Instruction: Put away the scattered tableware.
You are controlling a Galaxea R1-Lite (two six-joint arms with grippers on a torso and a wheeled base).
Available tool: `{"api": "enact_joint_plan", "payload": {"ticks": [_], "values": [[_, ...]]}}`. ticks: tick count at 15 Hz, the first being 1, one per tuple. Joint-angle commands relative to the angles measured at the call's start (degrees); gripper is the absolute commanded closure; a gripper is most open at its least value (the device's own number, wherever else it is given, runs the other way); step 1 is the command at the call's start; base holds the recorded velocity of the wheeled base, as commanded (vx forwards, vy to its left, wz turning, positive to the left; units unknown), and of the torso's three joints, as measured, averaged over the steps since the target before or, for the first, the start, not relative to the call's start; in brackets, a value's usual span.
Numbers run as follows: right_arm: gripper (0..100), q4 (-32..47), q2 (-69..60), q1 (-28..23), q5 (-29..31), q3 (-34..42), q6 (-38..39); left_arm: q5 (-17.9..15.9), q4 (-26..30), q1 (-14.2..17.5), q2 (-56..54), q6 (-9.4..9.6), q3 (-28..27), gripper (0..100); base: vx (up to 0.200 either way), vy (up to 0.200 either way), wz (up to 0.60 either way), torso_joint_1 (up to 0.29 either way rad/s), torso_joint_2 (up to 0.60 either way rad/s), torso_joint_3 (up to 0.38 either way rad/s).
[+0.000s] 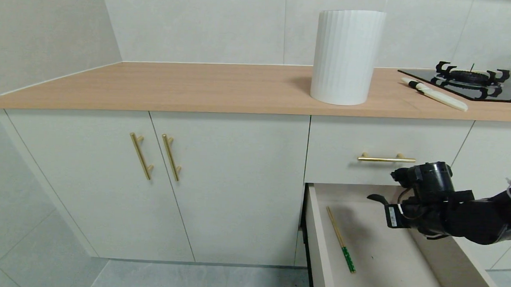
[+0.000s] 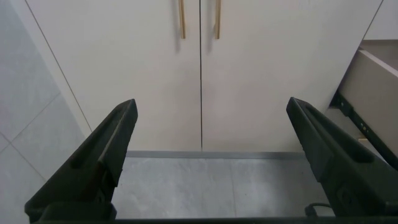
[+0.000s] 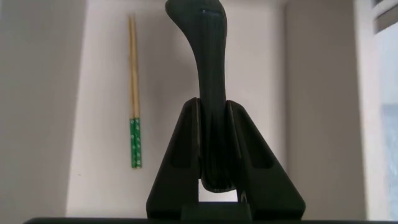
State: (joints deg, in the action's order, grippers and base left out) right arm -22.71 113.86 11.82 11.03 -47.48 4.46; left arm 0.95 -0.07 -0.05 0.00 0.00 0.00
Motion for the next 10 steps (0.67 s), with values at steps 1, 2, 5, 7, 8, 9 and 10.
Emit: {"api": "enact_joint_plan", "payload": {"ticks": [1,2,5,7,8,9,10], "values": [[100,-0.1,7.3,0.0,0.4,-1.1,0.0,0.0,0.0,0.0,0.0,0.00,0.0,0,0.000,0.000,0.00,0.000,0.00,0.000],[100,-0.6,8.5,0.0,0.6,-1.3,0.0,0.0,0.0,0.0,0.0,0.00,0.0,0,0.000,0.000,0.00,0.000,0.00,0.000],[100,-3.6,12.6,0.0,1.4,-1.5,-0.1,0.0,0.0,0.0,0.0,0.00,0.0,0,0.000,0.000,0.00,0.000,0.00,0.000],[100,-3.9,15.4,0.2,3.4,-2.0,-0.4,0.0,0.0,0.0,0.0,0.00,0.0,0,0.000,0.000,0.00,0.000,0.00,0.000],[100,-4.9,16.4,0.2,3.7,-2.1,-0.5,0.0,0.0,0.0,0.0,-0.09,0.0,0,0.000,0.000,0.00,0.000,0.00,0.000],[100,-6.0,17.3,0.1,3.7,-2.1,-0.5,0.0,0.0,0.0,0.0,0.00,0.0,0,0.000,0.000,0.00,0.000,0.00,0.000],[100,-6.7,18.2,0.1,3.7,-2.1,-0.5,0.0,0.0,0.0,0.0,0.00,0.0,0,0.000,0.000,0.00,0.000,0.00,0.000]]}}
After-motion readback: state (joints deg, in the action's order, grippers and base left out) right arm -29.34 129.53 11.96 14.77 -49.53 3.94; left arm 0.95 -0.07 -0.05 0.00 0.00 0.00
